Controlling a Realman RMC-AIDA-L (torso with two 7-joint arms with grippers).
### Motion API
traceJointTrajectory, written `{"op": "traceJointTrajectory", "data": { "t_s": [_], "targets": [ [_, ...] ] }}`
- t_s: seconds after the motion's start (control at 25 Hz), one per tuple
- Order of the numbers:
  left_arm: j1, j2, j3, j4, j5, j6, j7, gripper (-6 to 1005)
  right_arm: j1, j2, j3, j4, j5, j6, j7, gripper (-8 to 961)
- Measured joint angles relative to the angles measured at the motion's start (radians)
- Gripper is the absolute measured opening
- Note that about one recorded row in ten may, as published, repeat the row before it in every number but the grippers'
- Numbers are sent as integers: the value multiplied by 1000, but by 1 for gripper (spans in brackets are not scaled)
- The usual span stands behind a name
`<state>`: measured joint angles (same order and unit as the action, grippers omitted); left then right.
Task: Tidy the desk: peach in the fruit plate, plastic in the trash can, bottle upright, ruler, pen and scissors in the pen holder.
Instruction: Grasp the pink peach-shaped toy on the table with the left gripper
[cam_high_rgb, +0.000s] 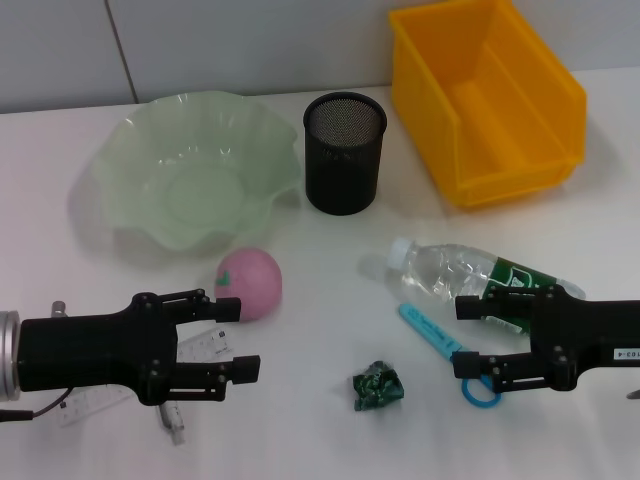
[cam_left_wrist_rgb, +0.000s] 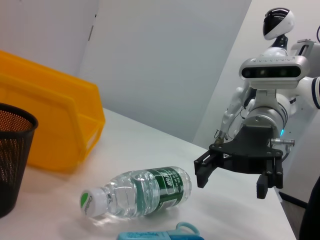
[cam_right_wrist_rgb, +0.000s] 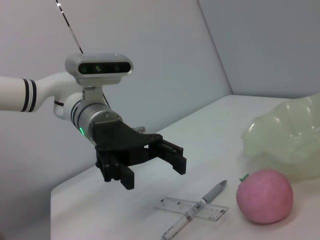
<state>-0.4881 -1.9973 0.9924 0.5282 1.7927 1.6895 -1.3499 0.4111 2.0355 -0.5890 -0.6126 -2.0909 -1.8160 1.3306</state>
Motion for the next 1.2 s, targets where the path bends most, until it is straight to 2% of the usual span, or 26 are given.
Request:
{"op": "traceJointTrajectory", "data": {
  "t_s": [0.64, 0.84, 0.88, 0.92, 1.0, 1.2],
  "targets": [
    [-3, -5, -2, 30, 2, -4, -4, 830, -6, 2, 0, 4, 0, -4, 3, 815],
    [-3, -23, 7, 120, 16, -71, -45, 830, -10, 2, 0, 4, 0, -2, 3, 815],
    [-3, -38, 7, 169, 52, -110, -70, 830, -11, 2, 0, 4, 0, -2, 3, 815],
    [-3, -38, 7, 169, 52, -110, -70, 830, -11, 2, 0, 4, 0, -2, 3, 814],
    [-6, -67, 6, 233, 115, -192, -97, 831, -13, 2, 0, 4, 0, -1, 4, 814],
    [-14, -72, 61, 236, 128, -284, -102, 831, -16, 3, 4, 8, 0, -1, 4, 814]
  ]
}}
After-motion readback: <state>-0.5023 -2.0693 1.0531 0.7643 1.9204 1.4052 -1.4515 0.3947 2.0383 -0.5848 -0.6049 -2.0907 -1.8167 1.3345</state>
